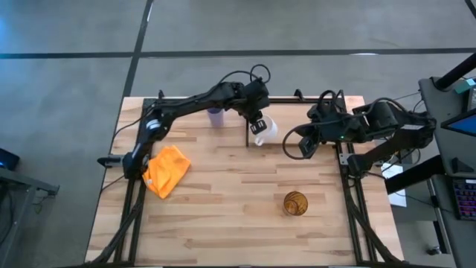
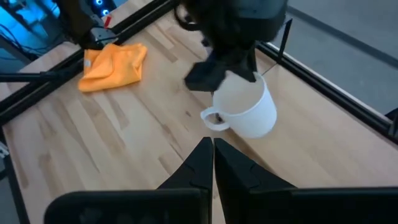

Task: Stack small to large cups/mugs on shelf
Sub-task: Put the white mug on the shelf

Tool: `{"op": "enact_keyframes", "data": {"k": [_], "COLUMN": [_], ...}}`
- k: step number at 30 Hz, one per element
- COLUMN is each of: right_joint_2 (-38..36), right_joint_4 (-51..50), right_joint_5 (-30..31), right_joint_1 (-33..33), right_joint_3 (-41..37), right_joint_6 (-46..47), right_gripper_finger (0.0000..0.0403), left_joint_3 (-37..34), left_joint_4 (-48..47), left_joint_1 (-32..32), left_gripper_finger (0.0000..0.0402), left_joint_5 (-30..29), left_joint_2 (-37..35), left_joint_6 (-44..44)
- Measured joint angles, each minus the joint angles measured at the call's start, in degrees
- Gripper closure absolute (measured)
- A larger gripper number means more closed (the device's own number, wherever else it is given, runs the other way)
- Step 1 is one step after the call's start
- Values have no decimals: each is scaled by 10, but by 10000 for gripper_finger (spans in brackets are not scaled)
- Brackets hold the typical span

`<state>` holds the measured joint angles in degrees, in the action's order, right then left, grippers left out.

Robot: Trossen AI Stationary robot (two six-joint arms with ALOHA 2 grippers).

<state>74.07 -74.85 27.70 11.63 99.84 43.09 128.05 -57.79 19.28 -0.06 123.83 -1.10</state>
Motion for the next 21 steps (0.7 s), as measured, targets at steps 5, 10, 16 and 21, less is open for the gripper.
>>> {"op": "enact_keyframes", "data": {"k": [5, 10, 16, 21], "right_joint_2": [7, 12, 17, 18], "right_joint_4": [-4, -13, -13, -14], "right_joint_5": [8, 10, 10, 10], "right_joint_1": [0, 0, 0, 0], "right_joint_3": [-4, -8, -9, -9], "right_joint_6": [0, 0, 0, 0], "right_gripper_finger": [394, 394, 394, 394], "left_joint_3": [2, -9, -19, -19], "left_joint_4": [7, 15, 29, 40], "left_joint_1": [14, 29, 36, 36], "left_gripper_finger": [401, 401, 401, 402], "left_joint_5": [-10, -12, -14, -12], "left_joint_2": [11, 15, 15, 26], "left_joint_6": [0, 0, 0, 0]}}
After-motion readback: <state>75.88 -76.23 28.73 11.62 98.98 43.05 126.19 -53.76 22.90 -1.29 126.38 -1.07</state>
